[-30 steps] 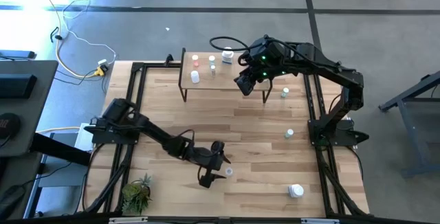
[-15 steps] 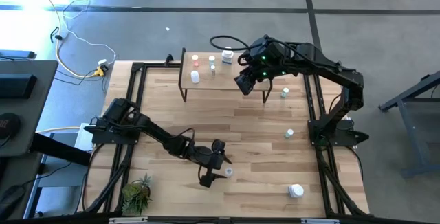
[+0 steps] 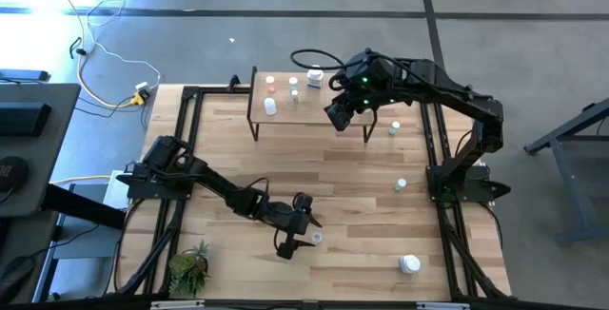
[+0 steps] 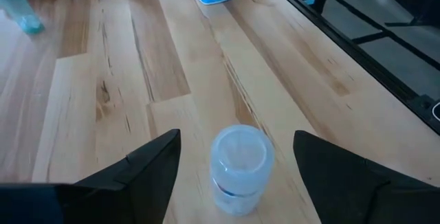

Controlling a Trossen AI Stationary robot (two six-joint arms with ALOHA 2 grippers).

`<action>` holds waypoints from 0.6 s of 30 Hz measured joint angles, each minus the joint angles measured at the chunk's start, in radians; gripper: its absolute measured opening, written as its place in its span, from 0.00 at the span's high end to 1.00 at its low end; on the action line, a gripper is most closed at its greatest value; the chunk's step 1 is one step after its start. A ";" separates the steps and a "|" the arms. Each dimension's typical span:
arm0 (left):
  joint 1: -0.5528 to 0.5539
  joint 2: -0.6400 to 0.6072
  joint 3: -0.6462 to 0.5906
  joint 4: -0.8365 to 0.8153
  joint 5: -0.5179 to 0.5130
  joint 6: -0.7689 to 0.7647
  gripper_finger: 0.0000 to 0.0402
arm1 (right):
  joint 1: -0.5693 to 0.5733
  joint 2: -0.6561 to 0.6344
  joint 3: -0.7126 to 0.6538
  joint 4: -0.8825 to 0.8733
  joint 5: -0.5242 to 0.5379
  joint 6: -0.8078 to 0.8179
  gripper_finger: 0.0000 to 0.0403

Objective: Pick and place medicine bottles onto shelf by color
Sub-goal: Put the white pill bottle on the shelf

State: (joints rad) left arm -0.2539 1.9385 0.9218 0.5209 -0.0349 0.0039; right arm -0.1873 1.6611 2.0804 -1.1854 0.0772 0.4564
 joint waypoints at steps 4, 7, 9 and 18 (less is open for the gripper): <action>0.000 0.000 0.000 0.000 0.007 0.024 0.40 | 0.000 0.000 0.000 0.000 0.022 0.000 0.57; 0.000 0.000 0.000 0.000 0.012 0.034 0.45 | 0.000 0.000 0.000 0.000 0.027 0.000 0.57; 0.003 0.000 0.000 0.000 0.015 0.034 0.48 | 0.000 0.000 0.000 0.000 0.027 0.000 0.57; 0.039 0.000 0.000 -0.004 0.057 0.000 0.48 | 0.000 0.000 0.000 0.000 0.027 0.026 0.57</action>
State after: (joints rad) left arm -0.2152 1.9385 0.9218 0.5167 0.0223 0.0036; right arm -0.1871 1.6611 2.0804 -1.1854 0.1040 0.4824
